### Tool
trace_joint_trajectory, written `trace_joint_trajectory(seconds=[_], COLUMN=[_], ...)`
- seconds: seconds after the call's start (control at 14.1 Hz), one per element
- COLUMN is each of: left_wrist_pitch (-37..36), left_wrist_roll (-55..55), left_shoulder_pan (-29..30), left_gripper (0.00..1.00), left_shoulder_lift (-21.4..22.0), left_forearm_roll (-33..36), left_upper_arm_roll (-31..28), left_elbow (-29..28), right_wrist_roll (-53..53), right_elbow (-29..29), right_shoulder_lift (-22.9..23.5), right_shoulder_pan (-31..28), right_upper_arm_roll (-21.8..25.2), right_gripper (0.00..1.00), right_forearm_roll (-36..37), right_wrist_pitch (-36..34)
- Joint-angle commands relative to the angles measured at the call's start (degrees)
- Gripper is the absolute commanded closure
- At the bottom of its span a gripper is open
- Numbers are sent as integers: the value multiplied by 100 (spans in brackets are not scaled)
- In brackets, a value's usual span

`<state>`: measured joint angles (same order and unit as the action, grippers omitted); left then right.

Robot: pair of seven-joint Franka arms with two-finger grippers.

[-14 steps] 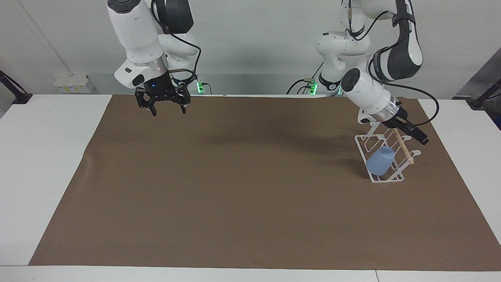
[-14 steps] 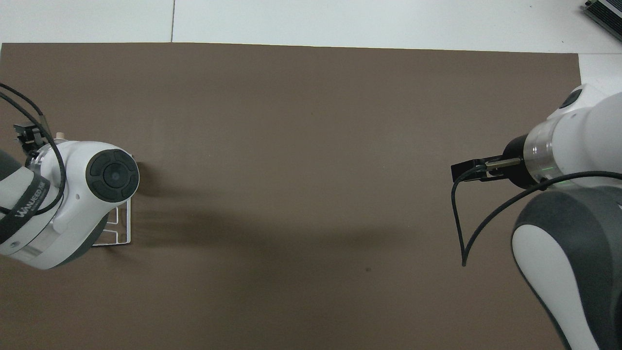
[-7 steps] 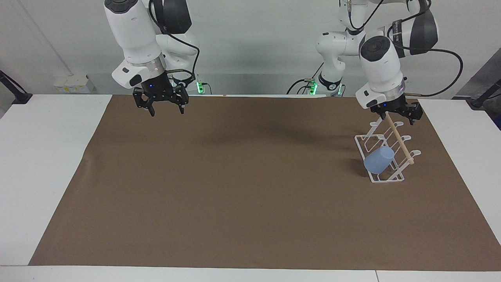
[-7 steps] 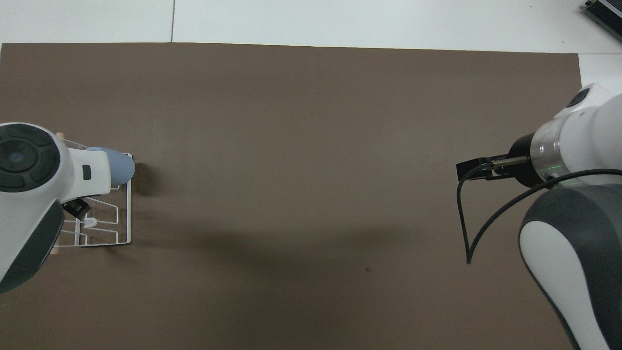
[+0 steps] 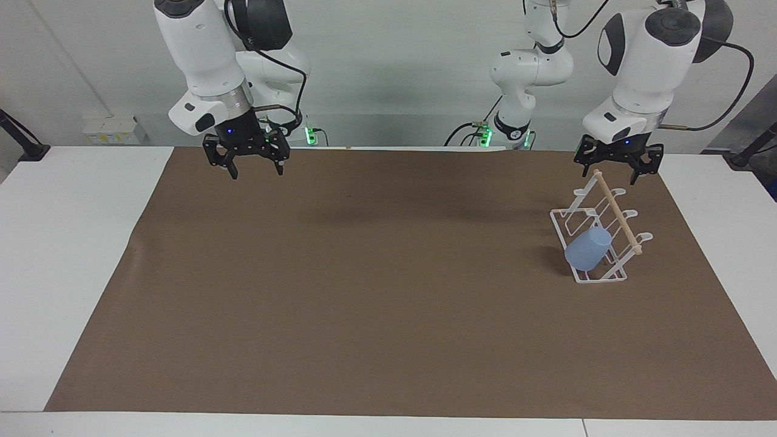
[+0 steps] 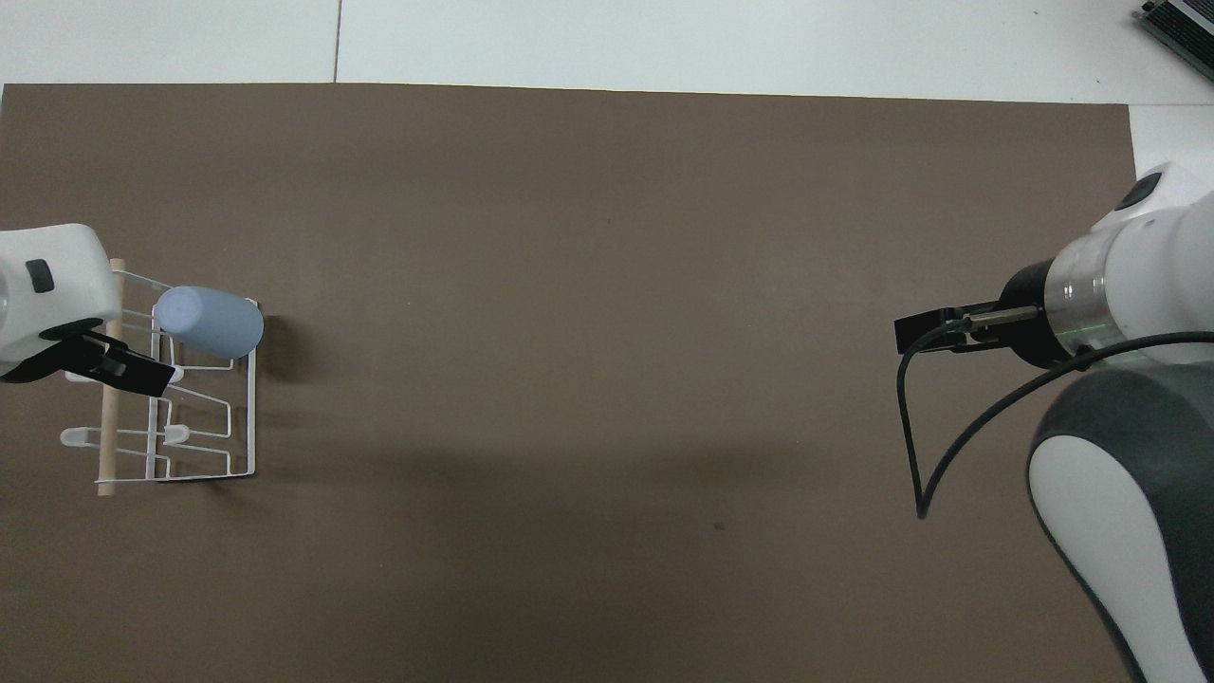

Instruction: Hang cup on cup holder

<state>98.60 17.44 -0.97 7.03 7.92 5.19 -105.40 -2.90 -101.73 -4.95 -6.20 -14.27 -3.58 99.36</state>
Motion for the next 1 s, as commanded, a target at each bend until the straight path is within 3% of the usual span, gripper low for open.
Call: trace_joint_trajectory(seconds=[0.0,0.28,0.5,0.92], left_wrist_pitch=[-672,-1316,-1334,-1439], left_wrist_roll=[-476,-1059,-1076,-1444], left_shoulder_pan=[133,141,133,133], left_gripper=[0,0,0,0], left_shoulder_lift=[-543,-878,-800,-615], left_forearm_roll=[-430,-685,-748,-739], left_upper_arm_roll=[34,34,26,17], left_elbow=[1070,1864,1883,1698], right_wrist_roll=[26,26,26,53], right_elbow=[-75,-75,-75,-67], right_shoulder_lift=[-50,-50,-50,-59], right_shoulder_pan=[487,734,971,893], right_upper_arm_roll=[494,785,952,970], right_gripper=[0,0,0,0], right_forearm_roll=[-134,-134,-126,-126], right_wrist_pitch=[49,49,49,-39])
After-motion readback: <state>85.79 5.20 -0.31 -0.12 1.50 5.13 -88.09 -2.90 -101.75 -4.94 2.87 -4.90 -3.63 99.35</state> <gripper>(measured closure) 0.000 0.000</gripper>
